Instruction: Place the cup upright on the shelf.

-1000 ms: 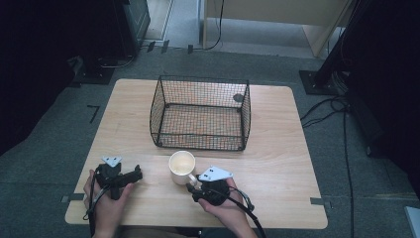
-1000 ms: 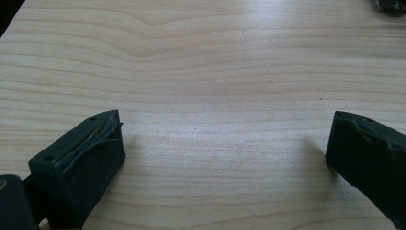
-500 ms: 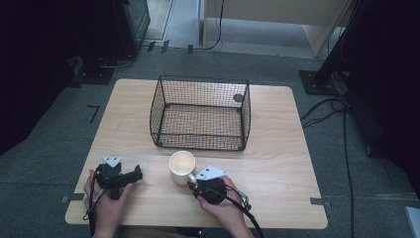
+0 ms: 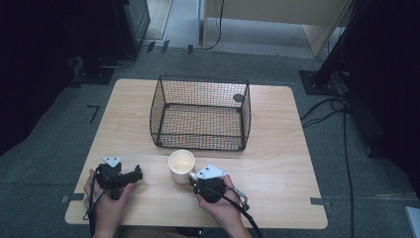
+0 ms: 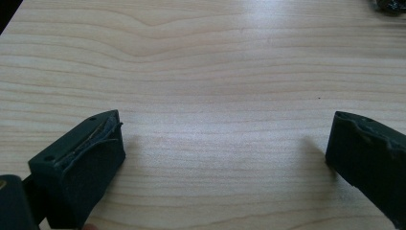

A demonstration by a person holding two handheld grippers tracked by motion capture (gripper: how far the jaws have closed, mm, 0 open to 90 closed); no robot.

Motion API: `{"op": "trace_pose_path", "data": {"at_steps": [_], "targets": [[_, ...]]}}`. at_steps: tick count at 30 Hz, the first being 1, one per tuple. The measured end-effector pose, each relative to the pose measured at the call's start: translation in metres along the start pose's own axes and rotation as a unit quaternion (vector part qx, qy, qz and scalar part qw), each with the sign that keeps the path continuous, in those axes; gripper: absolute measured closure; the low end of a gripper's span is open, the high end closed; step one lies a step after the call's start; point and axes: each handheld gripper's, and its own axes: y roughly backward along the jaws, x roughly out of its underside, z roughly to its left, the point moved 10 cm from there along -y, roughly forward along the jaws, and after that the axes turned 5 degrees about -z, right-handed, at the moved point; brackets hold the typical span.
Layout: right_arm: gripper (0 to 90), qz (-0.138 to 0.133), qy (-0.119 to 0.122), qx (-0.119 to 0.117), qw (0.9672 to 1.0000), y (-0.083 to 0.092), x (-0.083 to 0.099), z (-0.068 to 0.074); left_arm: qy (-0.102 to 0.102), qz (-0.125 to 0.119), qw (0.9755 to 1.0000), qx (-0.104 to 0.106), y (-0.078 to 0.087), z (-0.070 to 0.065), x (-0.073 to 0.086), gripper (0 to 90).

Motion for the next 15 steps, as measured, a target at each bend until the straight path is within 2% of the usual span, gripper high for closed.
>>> {"op": "trace_pose_path", "data": {"at_steps": [4,8,11,15], "targets": [[80.3,-0.006,0.009,-0.001,0.9999,0.002,-0.002,0.000,0.000,0.000,1.0000,0.000,0.000,0.000,0.000,0.0],[80.4,-0.011,0.025,0.009,0.9996,0.005,-0.004,-0.002,0.000,0.000,1.0000,0.000,0.000,0.000,0.000,0.0],[80.4,-0.016,0.023,0.006,0.9996,0.008,-0.007,-0.003,0.000,0.000,1.0000,0.000,0.000,0.000,0.000,0.0],[80.5,-0.030,0.033,0.003,0.9990,0.017,-0.016,-0.003,0.000,0.000,1.0000,0.000,0.000,0.000,0.000,0.0]]}}
